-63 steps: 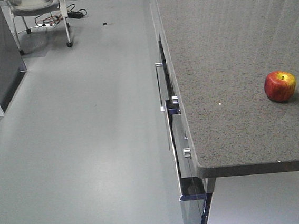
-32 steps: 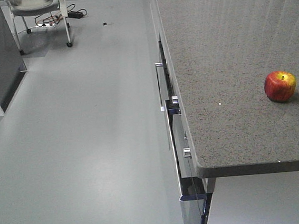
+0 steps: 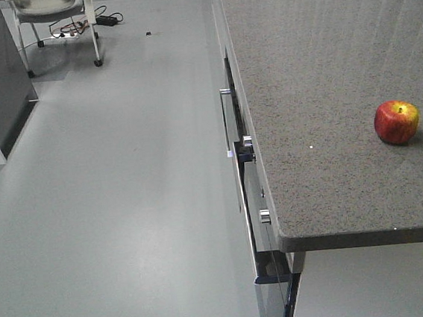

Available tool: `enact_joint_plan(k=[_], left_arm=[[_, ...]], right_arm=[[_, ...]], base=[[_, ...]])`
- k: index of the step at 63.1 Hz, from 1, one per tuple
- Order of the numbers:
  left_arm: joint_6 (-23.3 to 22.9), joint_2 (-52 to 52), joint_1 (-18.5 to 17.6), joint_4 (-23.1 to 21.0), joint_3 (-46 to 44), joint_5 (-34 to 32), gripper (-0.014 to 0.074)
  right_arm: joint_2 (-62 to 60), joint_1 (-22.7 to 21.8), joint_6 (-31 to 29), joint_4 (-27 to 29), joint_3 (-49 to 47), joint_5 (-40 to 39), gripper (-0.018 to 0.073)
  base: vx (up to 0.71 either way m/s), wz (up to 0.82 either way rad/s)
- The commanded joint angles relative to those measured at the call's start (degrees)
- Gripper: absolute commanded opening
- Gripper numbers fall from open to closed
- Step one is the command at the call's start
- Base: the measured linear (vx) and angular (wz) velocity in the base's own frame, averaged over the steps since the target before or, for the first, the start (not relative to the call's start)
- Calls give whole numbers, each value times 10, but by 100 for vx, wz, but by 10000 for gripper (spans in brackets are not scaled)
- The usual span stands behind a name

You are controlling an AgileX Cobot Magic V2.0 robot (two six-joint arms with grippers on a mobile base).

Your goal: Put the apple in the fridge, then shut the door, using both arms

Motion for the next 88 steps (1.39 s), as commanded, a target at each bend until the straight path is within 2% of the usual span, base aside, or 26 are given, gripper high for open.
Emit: enact_joint_plan(k=[1, 14, 34, 88], left_arm=[[-5, -9, -2, -6, 12, -41, -6], [-5, -9, -2, -6, 12, -41, -6], [-5, -9, -2, -6, 12, -41, -6], [-5, -9, -2, -6, 12, -41, -6]], right_arm=[[28, -20, -42, 56, -35, -22, 641], [108, -23, -74, 65, -38, -44, 635], [176, -23, -70, 50, -38, -104, 624], [291, -23, -70, 31, -38, -152, 589]], base=[[0, 0], [0, 0], [0, 0], [0, 0]])
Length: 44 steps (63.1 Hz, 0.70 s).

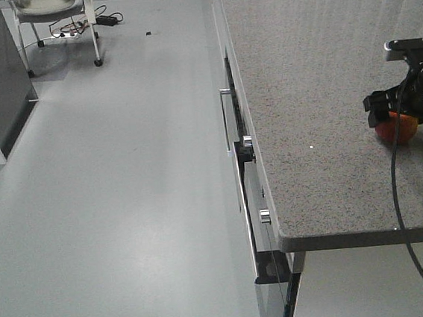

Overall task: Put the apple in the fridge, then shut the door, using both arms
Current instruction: 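Lower the right gripper over the apple and close on it, then lift the apple off the counter with the right gripper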

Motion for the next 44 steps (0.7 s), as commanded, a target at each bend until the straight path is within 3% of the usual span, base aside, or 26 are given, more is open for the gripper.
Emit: enact_joint_plan(k=[1, 13, 35, 44], left_arm=[[-5, -9, -2, -6, 12, -41, -6], [-5, -9, -2, -6, 12, -41, -6], [-5, -9, -2, -6, 12, -41, -6], [-5, -9, -2, -6, 12, -41, -6]], right_arm=[[-24, -4, -3, -2, -19, -27, 586], [-21, -4, -3, -2, -19, -22, 502], [-71, -1, -31, 4, -19, -26, 153], [-147, 10, -48, 46, -19, 5, 60]], base=[[0, 0], [0, 0], [0, 0], [0, 0]])
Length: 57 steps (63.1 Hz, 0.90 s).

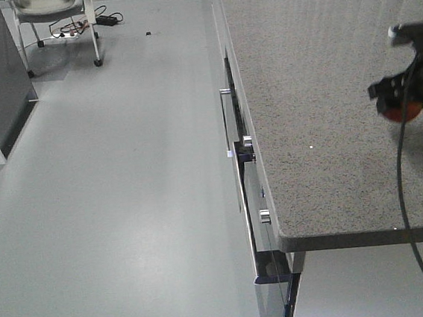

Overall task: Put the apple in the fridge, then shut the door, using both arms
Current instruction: 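Lift the apple off the counter with the right gripper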

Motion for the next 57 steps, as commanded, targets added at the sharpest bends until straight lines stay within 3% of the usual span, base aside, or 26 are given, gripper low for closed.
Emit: enact_joint_plan(k=[1, 13, 22, 31, 47, 57], left_arm=[[-5, -9, -2, -6, 12, -41, -6], [-5, -9, -2, -6, 12, -41, -6], [-5, -9, -2, -6, 12, -41, -6], [-5, -9, -2, -6, 12, -41, -6], [-5, -9, -2, -6, 12, -41, -6], [-5, -9, -2, -6, 12, -41, -6]], right_arm=[[-96, 7, -22, 45, -19, 5, 53], [-201, 47, -139, 188, -18, 106, -8], [-291, 79, -151, 263, -18, 168, -6], [-382, 103, -150, 281, -18, 177, -5], [-488, 103, -109, 284, -18, 259, -5], [-524, 103, -102, 284, -3, 261, -5]], base=[[0, 0], [0, 0], [0, 0], [0, 0], [0, 0], [0, 0]])
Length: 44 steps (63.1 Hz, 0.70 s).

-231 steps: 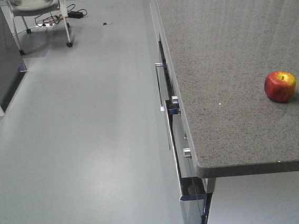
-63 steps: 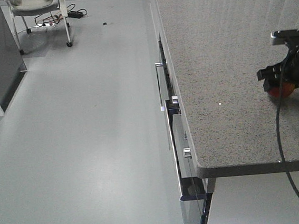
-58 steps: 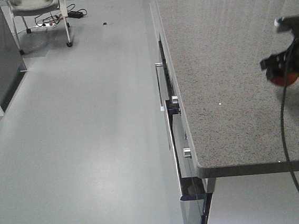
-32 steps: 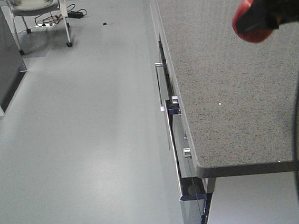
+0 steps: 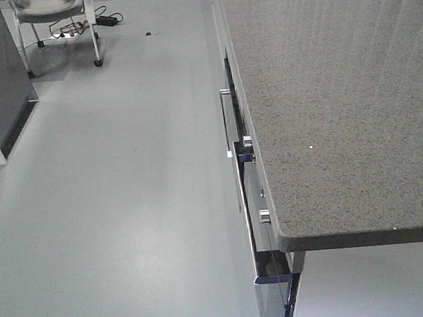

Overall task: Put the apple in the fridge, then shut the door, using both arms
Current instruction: 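Lift the apple off the counter with the right gripper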

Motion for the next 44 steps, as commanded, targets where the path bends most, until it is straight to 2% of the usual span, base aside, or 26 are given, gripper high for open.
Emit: enact_joint_plan(k=[1, 44], left_arm=[[-5, -9, -2, -6, 12, -41, -6], [-5, -9, -2, -6, 12, -41, -6]], right_arm=[[-22, 0, 2, 16, -3, -5, -4], [-47, 0, 1, 17, -2, -5, -3]], base=[[0, 0], [0, 0]])
